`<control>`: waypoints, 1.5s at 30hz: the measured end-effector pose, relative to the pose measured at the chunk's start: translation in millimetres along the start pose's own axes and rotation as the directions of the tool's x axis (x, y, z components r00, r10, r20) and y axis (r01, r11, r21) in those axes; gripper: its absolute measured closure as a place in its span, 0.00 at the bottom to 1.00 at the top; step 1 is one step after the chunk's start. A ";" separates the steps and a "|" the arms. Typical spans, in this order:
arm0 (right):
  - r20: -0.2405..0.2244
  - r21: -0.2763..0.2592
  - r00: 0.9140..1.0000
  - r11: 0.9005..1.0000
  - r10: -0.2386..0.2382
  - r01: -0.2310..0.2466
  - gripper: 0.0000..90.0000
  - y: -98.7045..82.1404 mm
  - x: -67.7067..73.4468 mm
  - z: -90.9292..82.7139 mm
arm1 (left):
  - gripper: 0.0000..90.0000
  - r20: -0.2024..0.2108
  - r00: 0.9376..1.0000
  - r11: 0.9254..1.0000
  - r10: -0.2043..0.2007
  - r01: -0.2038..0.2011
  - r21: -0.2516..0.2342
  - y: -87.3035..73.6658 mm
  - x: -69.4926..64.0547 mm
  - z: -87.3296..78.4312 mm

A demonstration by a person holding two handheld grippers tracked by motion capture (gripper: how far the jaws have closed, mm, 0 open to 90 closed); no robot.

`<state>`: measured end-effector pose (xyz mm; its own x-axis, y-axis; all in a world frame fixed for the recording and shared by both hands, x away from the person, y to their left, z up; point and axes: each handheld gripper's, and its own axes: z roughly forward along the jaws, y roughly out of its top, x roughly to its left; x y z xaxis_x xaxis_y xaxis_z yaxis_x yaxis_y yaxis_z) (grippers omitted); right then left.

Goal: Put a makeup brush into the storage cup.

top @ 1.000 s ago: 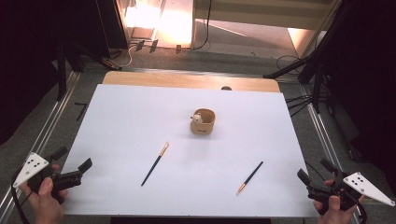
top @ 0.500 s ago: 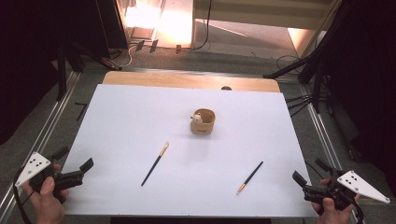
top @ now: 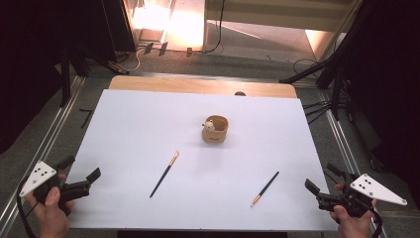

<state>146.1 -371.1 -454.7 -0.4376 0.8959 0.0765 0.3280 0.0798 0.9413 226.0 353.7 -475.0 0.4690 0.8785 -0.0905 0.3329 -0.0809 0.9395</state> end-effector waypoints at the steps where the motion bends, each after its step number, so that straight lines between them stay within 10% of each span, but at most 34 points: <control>1: 0.004 0.005 1.000 1.000 0.004 -0.004 0.07 1.0 0.8 0.7 | 0.00 0.000 1.000 1.000 0.001 -0.001 0.001 0.0 -0.1 0.2; 33: 0.102 0.128 0.990 0.986 0.097 -0.110 0.22 13.5 23.7 23.6 | 0.00 0.001 1.000 1.000 0.001 -0.001 0.005 -1.2 0.4 0.6; 45: 0.118 0.191 0.991 0.978 0.066 -0.088 0.25 19.8 23.4 30.9 | 0.00 0.001 1.000 1.000 -0.002 0.002 0.006 -1.5 0.9 0.9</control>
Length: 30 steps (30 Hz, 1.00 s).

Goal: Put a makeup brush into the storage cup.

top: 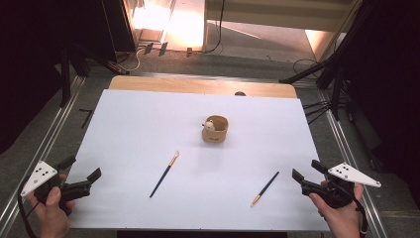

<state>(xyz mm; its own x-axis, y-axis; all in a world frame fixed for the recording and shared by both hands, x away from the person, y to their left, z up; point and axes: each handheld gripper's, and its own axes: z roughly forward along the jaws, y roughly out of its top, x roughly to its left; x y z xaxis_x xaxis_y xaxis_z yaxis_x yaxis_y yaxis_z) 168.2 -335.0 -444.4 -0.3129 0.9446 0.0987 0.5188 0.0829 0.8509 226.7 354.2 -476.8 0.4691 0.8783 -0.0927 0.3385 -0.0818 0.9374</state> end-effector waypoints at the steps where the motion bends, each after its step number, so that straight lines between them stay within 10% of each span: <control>1: 0.002 0.009 1.000 1.000 -0.002 0.002 0.25 0.8 -0.1 0.7 | 0.00 0.001 1.000 1.000 0.000 0.000 0.001 0.0 0.0 0.0; 30: -0.064 0.117 0.992 0.986 -0.113 0.120 0.24 24.7 3.0 30.7 | 0.00 0.004 1.000 1.000 0.004 -0.004 0.007 -0.4 -0.4 1.2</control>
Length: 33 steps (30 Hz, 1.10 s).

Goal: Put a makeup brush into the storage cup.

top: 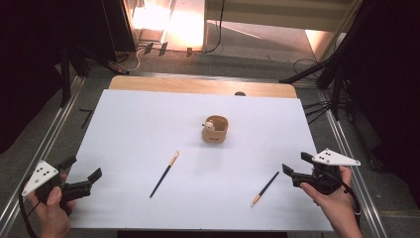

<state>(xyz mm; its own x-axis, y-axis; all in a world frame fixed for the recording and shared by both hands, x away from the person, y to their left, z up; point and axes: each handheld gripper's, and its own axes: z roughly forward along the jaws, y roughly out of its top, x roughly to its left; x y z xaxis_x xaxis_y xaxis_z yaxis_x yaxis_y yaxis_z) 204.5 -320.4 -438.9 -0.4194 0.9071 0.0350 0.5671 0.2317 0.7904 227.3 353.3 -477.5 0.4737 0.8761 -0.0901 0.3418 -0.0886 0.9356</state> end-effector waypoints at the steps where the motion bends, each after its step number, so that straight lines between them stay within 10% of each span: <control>1: -0.001 0.005 1.000 1.000 -0.006 0.006 0.24 1.5 -0.2 1.0 | 0.00 0.000 1.000 1.000 0.000 0.000 0.000 0.0 0.0 0.0; 10: -0.086 0.081 0.992 0.992 -0.093 0.100 0.17 13.4 -0.2 12.1 | 0.00 -0.002 1.000 1.000 -0.002 0.002 -0.004 -0.3 0.6 -0.4; 17: -0.157 0.157 0.965 0.960 -0.209 0.233 0.18 19.8 7.2 23.3 | 0.00 -0.001 1.000 1.000 0.000 0.000 0.000 -0.3 0.1 0.0; 33: -0.228 0.215 0.934 0.921 -0.276 0.325 0.33 16.9 9.4 37.2 | 0.00 0.000 1.000 1.000 -0.002 0.002 -0.004 -0.8 0.3 0.4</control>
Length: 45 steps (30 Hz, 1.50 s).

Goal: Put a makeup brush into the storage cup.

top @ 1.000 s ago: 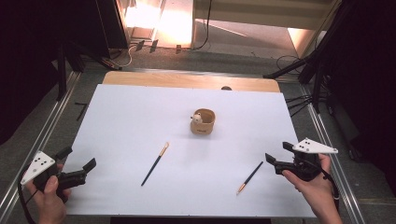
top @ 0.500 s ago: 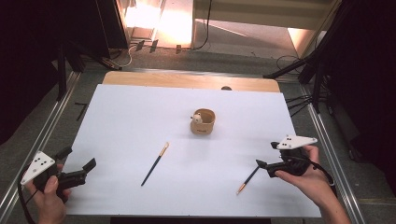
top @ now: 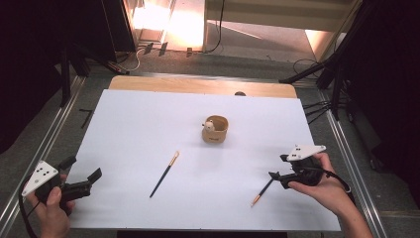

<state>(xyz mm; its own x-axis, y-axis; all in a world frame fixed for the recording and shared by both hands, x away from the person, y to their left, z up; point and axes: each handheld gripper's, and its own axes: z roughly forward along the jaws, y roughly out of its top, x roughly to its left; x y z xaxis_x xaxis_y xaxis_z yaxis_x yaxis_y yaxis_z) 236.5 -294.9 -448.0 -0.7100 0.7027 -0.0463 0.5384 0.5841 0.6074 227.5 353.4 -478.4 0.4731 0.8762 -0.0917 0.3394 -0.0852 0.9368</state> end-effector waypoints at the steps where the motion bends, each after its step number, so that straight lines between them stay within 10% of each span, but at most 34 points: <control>1: -0.004 0.003 1.000 1.000 -0.006 0.007 0.33 -0.4 0.1 0.6 | 0.00 -0.002 1.000 1.000 0.001 -0.001 0.005 0.2 -0.3 -0.1; 13: -0.093 0.084 0.992 0.992 -0.085 0.093 0.43 -0.5 -0.1 9.7 | 0.00 0.001 1.000 1.000 0.000 0.000 0.000 -0.1 -0.7 0.5; 36: -0.180 0.191 0.933 0.919 -0.313 0.345 0.61 8.3 -4.5 19.1 | 0.00 0.000 1.000 1.000 -0.003 0.003 0.002 -0.2 -0.2 0.2; 40: -0.212 0.191 0.895 0.881 -0.393 0.432 0.61 12.0 -4.9 21.1 | 0.00 0.000 1.000 1.000 -0.003 0.003 0.002 -0.3 0.5 0.1; 45: -0.246 0.224 0.871 0.849 -0.425 0.478 0.62 18.1 -3.7 23.9 | 0.00 -0.001 1.000 1.000 -0.001 0.001 0.006 -0.2 0.7 -0.4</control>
<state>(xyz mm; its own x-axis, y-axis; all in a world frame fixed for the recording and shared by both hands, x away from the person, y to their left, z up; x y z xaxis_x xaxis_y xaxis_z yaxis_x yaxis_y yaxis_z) 259.7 -277.2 -455.8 -0.9590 0.2637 -0.1039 0.2196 0.9230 0.3160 227.5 354.2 -478.5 0.4719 0.8768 -0.0922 0.3446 -0.0871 0.9347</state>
